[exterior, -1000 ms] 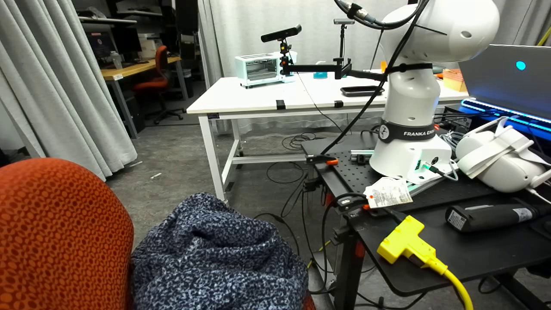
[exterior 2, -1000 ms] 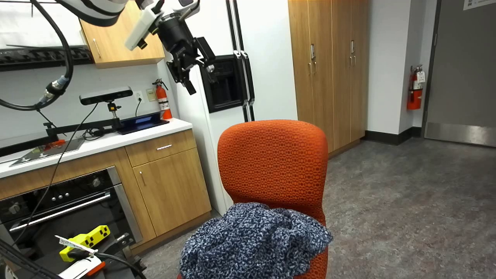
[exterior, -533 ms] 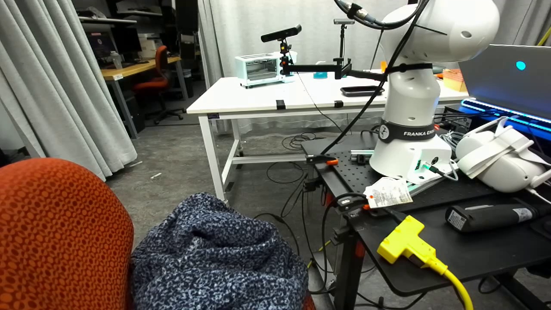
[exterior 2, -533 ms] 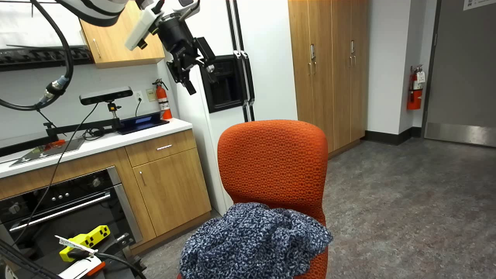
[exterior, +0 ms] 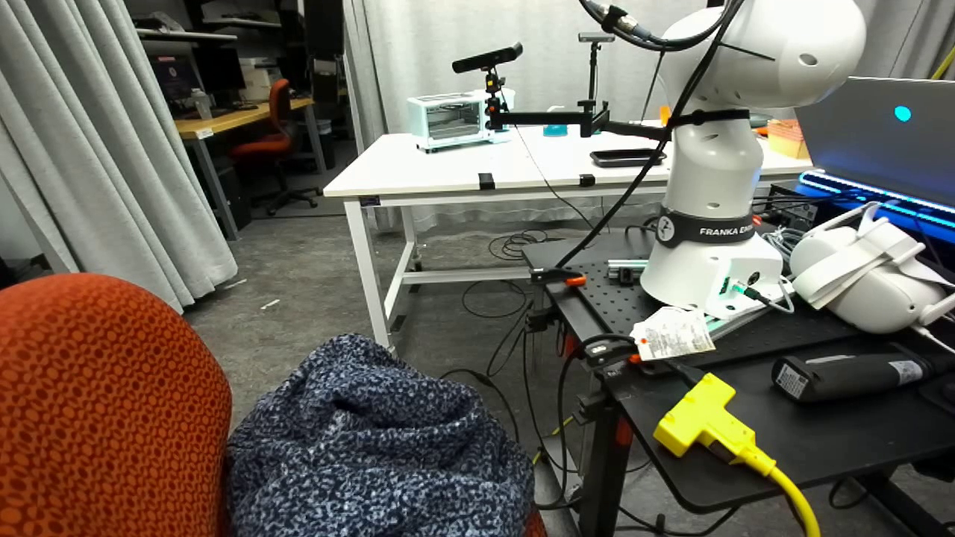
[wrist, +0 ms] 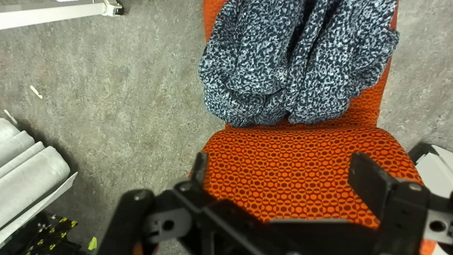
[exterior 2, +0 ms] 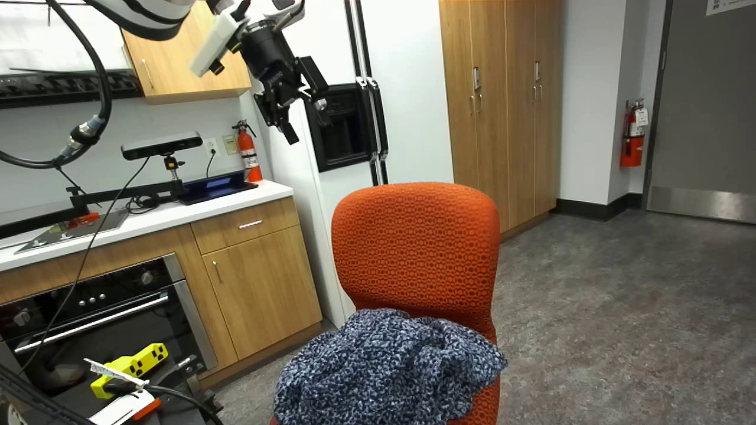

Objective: Hang the fleece on the backrest of the chair

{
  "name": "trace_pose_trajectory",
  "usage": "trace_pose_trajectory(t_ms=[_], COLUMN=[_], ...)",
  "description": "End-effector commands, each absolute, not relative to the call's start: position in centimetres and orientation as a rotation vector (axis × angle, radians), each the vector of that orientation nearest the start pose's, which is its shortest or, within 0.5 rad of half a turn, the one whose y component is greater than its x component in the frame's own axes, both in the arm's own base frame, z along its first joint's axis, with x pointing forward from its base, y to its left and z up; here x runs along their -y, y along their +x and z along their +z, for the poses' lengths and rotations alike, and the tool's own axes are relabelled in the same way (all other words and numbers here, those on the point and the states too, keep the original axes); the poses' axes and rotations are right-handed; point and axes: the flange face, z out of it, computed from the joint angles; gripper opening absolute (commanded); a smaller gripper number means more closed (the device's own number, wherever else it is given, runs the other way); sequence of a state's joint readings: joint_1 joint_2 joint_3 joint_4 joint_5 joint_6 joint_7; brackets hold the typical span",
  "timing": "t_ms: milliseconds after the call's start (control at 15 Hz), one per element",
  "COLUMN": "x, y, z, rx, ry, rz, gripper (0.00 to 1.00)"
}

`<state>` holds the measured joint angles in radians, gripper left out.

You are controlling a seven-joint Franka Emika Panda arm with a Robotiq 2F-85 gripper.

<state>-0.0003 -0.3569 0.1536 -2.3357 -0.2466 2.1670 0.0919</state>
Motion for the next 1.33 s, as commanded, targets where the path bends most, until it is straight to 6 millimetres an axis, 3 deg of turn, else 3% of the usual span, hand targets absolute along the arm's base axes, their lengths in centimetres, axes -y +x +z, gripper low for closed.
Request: trace_pose_trajectory(t_ms=[0,400,733,1000,1267], x=[-6.5,-6.5,-6.1,-5.7,-5.5], y=[45.5,45.5,46.3,47.3,48.4], z=[49.3,49.3,47.6,44.5,39.4], rx=[0.298,0.298,0.185,0.085,0.04], ry=[-3.355,-3.355,-3.274,-3.208,-3.193], rz=[-0.357,-0.357,-0.355,-0.397,-0.357], gripper=[1.0,1.0,1.0,1.0,1.0])
